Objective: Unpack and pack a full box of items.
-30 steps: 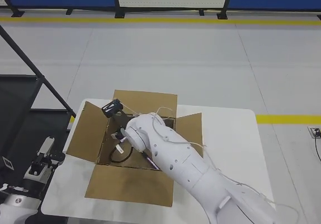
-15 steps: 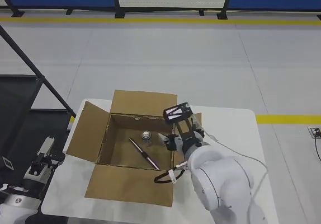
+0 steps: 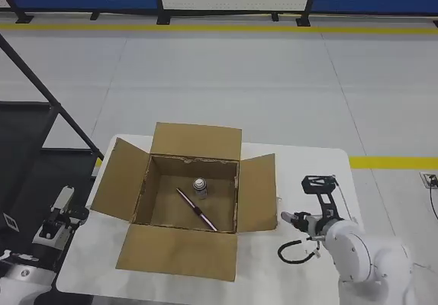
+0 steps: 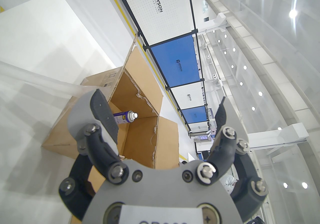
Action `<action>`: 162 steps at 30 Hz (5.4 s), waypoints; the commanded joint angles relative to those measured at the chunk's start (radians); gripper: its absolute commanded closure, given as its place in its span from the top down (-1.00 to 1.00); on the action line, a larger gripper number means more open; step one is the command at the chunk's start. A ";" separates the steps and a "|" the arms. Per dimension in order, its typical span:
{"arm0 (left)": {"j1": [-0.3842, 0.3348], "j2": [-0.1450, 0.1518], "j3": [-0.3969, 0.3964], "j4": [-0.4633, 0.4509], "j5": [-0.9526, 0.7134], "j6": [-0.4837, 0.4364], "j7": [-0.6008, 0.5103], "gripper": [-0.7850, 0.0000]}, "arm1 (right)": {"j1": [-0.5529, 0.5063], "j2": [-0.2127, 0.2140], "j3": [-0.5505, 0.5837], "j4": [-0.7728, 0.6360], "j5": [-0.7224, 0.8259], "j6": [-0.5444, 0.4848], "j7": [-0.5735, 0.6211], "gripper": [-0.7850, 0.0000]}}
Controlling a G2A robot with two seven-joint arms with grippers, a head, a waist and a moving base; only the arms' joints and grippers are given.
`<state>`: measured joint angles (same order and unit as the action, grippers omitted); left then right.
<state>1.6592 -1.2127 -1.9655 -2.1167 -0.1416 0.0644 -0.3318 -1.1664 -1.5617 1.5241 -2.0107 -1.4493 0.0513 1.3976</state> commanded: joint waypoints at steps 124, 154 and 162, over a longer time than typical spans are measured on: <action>0.000 0.000 0.000 0.000 0.000 0.000 0.000 1.00 | 0.748 -0.186 -0.667 1.058 0.224 0.181 -0.082 -0.33; -0.007 0.002 -0.023 0.015 0.023 0.003 0.022 1.00 | 0.465 -0.119 -0.432 0.465 0.110 0.095 -0.182 1.00; 0.013 -0.001 -0.037 -0.012 0.040 0.038 0.077 1.00 | 0.437 -0.114 -0.416 0.428 0.091 0.104 -0.176 1.00</action>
<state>1.6700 -1.2130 -2.0060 -2.1238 -0.1037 0.0880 -0.2677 -0.7289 -1.6755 1.1079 -1.5814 -1.3578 0.1556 1.2212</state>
